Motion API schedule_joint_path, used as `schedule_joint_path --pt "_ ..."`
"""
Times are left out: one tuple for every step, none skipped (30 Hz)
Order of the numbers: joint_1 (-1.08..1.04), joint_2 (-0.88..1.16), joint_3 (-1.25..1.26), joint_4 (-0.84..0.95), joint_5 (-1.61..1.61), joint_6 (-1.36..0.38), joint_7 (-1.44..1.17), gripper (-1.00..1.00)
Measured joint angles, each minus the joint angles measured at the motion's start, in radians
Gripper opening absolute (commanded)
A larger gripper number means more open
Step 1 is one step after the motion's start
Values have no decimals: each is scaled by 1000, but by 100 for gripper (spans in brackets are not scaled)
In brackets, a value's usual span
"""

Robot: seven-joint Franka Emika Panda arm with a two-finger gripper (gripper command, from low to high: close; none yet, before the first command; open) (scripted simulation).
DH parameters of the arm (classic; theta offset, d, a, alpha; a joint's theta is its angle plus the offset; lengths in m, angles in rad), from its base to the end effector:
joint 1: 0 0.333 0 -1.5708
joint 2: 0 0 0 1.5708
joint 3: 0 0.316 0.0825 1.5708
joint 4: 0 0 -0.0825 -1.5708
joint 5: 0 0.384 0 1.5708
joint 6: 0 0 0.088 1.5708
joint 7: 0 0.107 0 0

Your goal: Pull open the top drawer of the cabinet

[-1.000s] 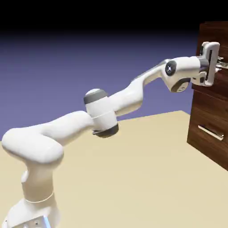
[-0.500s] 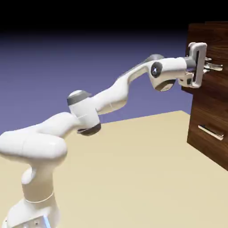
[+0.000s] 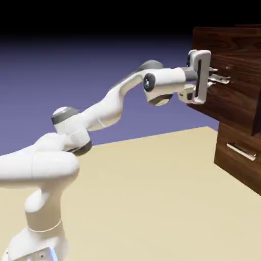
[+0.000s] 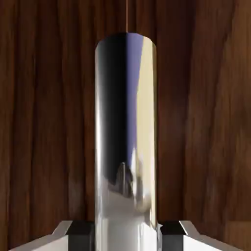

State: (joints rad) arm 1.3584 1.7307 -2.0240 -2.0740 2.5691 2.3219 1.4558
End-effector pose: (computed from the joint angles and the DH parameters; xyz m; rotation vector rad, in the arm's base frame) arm 0.5591 0.0715 0.5538 -0.6144 1.4800 -0.6135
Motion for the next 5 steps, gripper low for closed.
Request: schedule_joint_path --pt "26 5 -3 -36 -6 -11 -4 -100" --pt "53 11 -6 -72 -13 -21 -8 -100" --pt "74 16 -9 -101 -19 -29 -12 100" --pt "74 16 -9 -101 -21 -30 -10 100" --pt "74 16 -9 -101 -21 -30 -10 100"
